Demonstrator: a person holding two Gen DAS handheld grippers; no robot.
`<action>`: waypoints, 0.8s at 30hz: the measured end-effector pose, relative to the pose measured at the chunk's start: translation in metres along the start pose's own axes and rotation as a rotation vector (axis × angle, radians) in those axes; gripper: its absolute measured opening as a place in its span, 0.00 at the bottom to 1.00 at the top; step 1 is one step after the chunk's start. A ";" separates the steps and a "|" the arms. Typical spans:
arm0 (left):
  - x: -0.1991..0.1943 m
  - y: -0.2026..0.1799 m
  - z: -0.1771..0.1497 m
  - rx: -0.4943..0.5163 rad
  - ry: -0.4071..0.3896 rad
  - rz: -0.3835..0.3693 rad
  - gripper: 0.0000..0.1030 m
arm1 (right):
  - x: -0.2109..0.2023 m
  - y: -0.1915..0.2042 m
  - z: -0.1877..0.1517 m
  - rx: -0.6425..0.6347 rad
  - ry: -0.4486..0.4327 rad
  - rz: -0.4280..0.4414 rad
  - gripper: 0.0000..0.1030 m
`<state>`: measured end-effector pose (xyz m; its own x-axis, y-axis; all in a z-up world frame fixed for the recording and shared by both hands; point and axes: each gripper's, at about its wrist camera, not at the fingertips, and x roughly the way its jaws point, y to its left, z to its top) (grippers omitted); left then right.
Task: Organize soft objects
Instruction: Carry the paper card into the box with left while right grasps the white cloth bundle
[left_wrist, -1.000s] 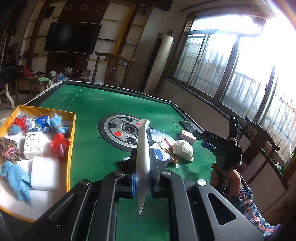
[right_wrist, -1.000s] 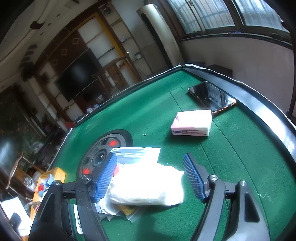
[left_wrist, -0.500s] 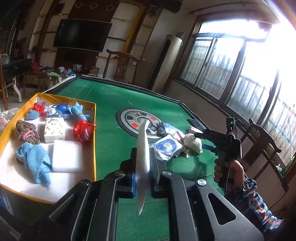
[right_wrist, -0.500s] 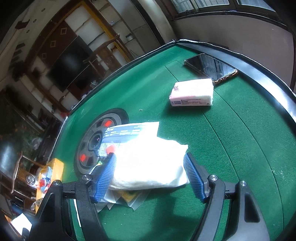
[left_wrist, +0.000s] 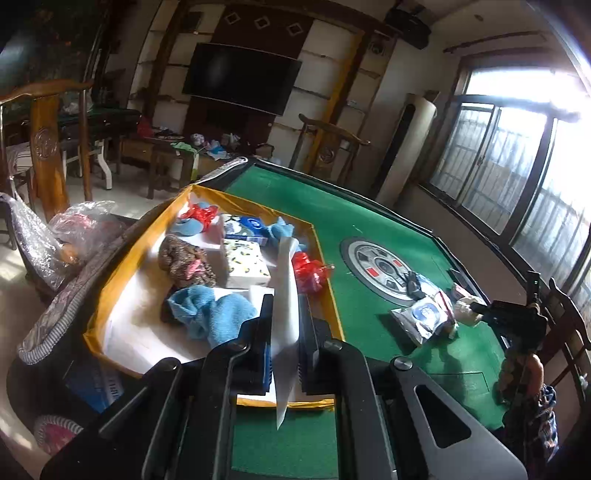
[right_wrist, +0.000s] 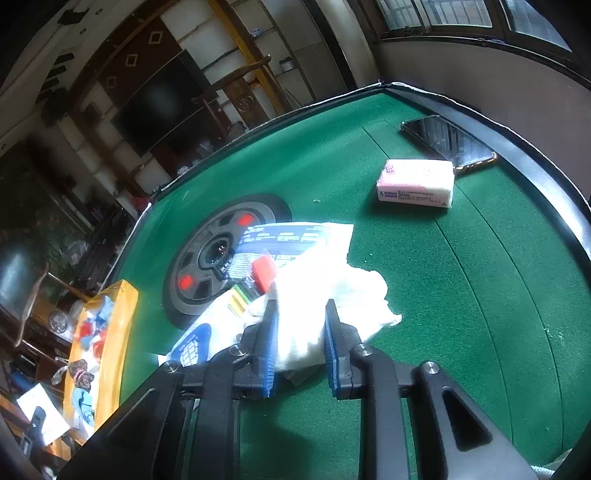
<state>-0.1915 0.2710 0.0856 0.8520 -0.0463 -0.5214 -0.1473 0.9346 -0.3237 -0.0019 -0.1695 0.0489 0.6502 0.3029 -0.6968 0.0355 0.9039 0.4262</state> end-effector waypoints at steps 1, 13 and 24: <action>0.002 0.008 0.000 -0.007 0.007 0.021 0.07 | -0.005 0.002 0.000 0.002 -0.011 0.008 0.19; 0.055 0.055 0.007 -0.042 0.194 0.216 0.08 | -0.057 0.070 -0.003 -0.111 -0.095 0.166 0.19; 0.067 0.067 0.011 -0.072 0.229 0.246 0.55 | -0.034 0.183 -0.060 -0.342 0.069 0.376 0.19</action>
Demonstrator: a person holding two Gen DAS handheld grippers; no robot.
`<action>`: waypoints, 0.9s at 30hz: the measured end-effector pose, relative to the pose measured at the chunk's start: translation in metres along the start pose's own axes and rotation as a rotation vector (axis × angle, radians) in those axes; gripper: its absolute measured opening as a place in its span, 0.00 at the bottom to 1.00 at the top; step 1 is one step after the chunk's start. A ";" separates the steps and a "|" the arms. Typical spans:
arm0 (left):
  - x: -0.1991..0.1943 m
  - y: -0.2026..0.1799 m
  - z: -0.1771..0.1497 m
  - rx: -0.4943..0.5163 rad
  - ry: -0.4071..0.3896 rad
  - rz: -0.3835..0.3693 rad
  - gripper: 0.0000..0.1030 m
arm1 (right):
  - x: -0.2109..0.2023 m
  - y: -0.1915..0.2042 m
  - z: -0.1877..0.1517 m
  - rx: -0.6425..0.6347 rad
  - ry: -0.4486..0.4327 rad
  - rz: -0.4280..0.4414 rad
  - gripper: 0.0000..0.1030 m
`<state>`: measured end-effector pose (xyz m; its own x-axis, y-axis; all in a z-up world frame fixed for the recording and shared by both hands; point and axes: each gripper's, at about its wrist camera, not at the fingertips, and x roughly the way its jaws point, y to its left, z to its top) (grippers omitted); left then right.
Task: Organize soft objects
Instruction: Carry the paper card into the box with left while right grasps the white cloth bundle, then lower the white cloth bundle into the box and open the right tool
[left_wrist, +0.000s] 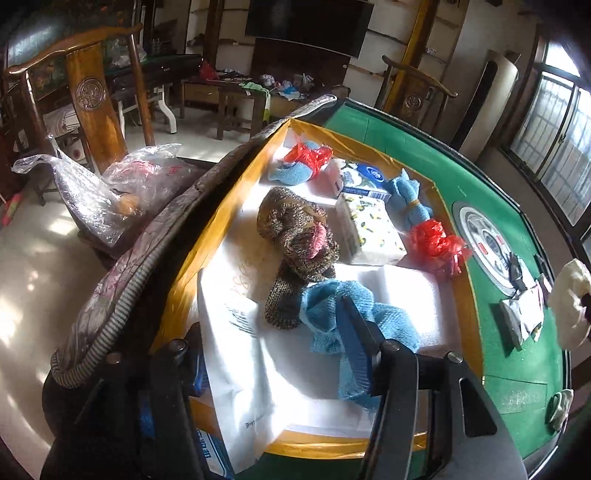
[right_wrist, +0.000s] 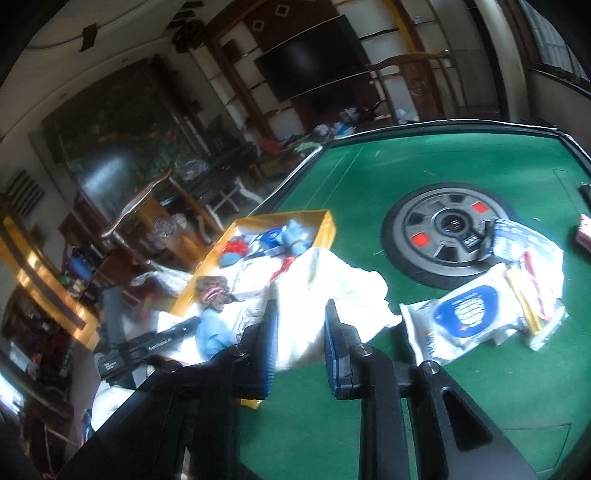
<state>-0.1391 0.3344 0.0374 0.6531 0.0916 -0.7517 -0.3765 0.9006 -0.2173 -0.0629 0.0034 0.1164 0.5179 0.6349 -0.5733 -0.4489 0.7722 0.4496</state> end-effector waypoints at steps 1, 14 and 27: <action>-0.007 0.002 -0.001 -0.013 -0.020 -0.021 0.55 | 0.010 0.011 -0.003 -0.021 0.029 0.025 0.19; -0.067 0.024 -0.011 -0.135 -0.238 -0.121 0.59 | 0.150 0.107 -0.067 -0.227 0.409 0.128 0.20; -0.074 0.003 -0.026 0.025 -0.286 0.181 0.62 | 0.189 0.138 -0.065 -0.423 0.387 -0.157 0.19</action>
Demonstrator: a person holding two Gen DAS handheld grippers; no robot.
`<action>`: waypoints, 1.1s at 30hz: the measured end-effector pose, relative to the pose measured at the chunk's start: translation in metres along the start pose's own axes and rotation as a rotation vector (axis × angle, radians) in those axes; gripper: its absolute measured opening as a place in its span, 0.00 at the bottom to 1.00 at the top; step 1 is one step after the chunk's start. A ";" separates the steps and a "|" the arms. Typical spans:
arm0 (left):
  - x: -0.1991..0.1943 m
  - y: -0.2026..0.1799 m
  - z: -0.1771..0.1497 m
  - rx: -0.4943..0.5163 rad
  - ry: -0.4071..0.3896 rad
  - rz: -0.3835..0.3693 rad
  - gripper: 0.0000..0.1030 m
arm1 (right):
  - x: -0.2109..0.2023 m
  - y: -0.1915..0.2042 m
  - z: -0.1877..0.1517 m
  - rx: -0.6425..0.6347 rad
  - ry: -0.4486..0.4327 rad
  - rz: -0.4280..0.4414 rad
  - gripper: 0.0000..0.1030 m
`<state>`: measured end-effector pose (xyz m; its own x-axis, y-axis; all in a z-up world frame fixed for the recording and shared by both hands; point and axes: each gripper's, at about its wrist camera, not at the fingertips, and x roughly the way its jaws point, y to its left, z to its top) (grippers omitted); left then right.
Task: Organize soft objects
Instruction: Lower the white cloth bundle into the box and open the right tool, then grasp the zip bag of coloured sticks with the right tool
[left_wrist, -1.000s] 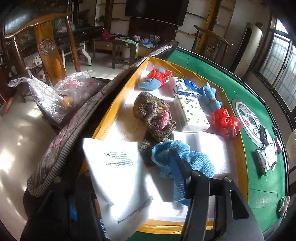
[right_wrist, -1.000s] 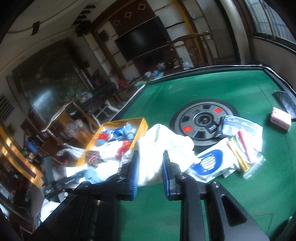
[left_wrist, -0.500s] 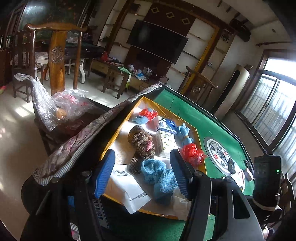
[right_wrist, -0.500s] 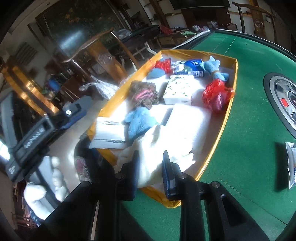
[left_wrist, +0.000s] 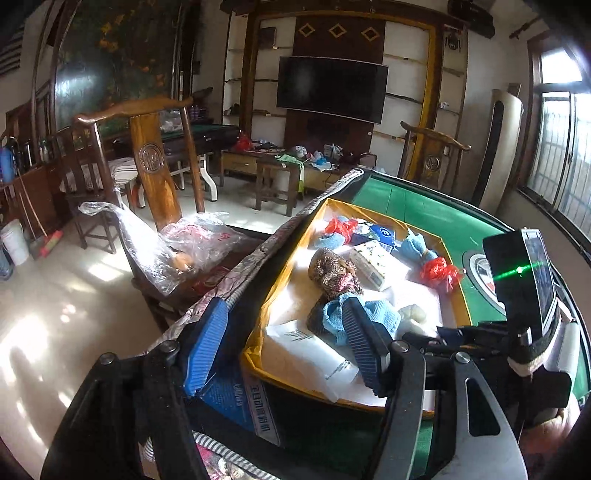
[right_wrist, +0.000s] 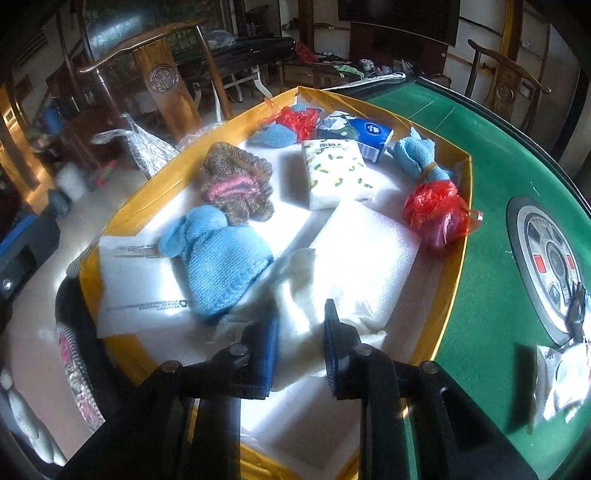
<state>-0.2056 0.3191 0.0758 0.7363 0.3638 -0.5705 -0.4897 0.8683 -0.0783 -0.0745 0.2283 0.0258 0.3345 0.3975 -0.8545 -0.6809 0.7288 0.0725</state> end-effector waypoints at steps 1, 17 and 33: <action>0.000 0.000 -0.001 0.007 0.003 0.007 0.63 | 0.001 0.000 0.003 -0.003 -0.006 -0.011 0.19; -0.003 0.001 -0.006 0.032 0.043 0.026 0.66 | -0.021 0.004 -0.034 -0.014 -0.070 -0.069 0.50; -0.031 -0.024 0.002 0.000 -0.036 -0.202 0.66 | -0.098 -0.054 -0.059 0.113 -0.320 -0.007 0.60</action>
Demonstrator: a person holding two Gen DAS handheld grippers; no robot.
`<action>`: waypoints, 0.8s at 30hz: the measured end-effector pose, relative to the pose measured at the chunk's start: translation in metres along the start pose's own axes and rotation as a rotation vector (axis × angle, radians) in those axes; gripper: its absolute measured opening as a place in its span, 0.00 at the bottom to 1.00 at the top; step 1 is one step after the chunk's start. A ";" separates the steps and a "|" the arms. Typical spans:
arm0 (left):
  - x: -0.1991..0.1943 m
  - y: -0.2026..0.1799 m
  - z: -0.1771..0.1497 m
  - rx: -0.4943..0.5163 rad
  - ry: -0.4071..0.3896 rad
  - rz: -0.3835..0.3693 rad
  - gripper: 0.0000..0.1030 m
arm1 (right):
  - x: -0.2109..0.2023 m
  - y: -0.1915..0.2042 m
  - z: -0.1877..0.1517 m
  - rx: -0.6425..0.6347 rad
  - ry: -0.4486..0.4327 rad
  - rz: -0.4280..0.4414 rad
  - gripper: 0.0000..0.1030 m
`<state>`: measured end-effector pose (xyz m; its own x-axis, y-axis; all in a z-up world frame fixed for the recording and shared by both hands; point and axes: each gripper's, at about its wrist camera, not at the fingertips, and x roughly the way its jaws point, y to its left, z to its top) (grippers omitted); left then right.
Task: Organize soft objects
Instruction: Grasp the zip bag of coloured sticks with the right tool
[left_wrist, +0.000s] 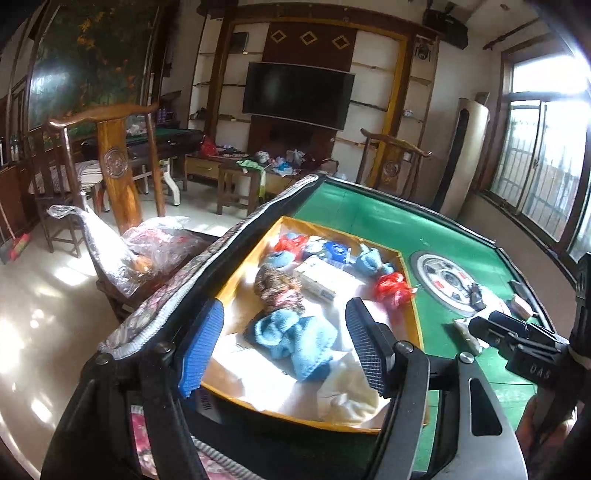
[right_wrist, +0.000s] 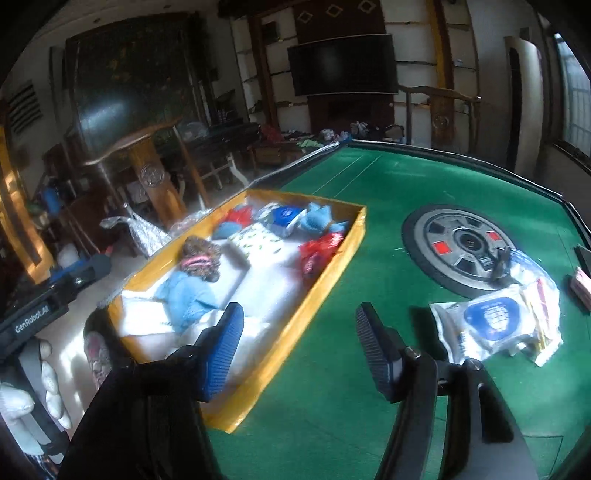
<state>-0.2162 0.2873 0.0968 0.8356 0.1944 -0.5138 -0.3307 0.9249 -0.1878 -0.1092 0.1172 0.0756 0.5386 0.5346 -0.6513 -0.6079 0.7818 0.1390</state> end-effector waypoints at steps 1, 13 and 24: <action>-0.001 -0.007 0.001 0.002 -0.009 -0.029 0.71 | -0.011 -0.017 0.001 0.037 -0.031 -0.021 0.61; 0.000 -0.113 -0.014 0.184 0.025 -0.249 0.73 | -0.091 -0.274 -0.021 0.564 -0.118 -0.354 0.63; 0.016 -0.154 -0.030 0.235 0.115 -0.293 0.73 | -0.044 -0.309 -0.031 0.599 -0.001 -0.263 0.63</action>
<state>-0.1646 0.1385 0.0926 0.8206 -0.1142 -0.5600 0.0352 0.9881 -0.1499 0.0370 -0.1575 0.0384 0.6252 0.3016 -0.7198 -0.0255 0.9297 0.3673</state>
